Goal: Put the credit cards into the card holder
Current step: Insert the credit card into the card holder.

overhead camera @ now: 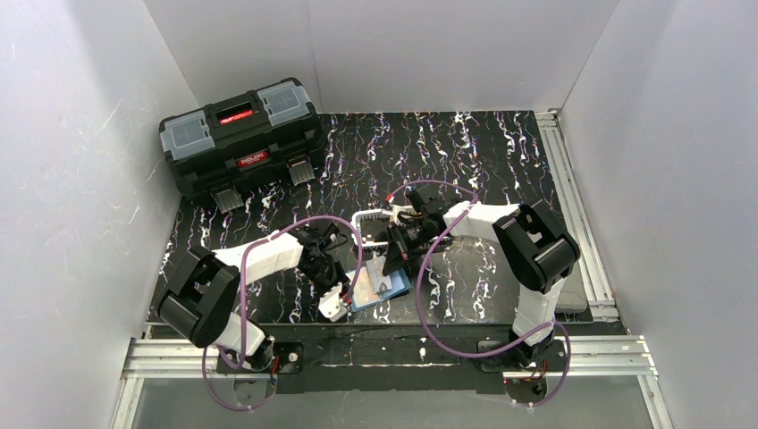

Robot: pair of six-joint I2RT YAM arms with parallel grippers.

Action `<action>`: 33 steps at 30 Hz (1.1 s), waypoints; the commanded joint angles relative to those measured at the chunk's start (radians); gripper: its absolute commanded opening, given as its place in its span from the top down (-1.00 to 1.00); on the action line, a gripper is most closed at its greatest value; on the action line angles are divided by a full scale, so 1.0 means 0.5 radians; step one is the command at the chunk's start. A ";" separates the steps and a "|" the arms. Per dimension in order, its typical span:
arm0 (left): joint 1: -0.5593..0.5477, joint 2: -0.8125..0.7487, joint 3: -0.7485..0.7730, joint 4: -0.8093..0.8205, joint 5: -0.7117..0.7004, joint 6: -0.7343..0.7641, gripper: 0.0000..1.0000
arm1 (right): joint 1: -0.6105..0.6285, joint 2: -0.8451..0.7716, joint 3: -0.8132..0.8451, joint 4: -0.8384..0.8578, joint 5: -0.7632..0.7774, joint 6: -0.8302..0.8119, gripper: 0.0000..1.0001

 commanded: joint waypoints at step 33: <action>-0.059 -0.086 -0.046 -0.089 0.080 0.372 0.97 | 0.067 0.093 0.064 -0.274 0.046 -0.094 0.97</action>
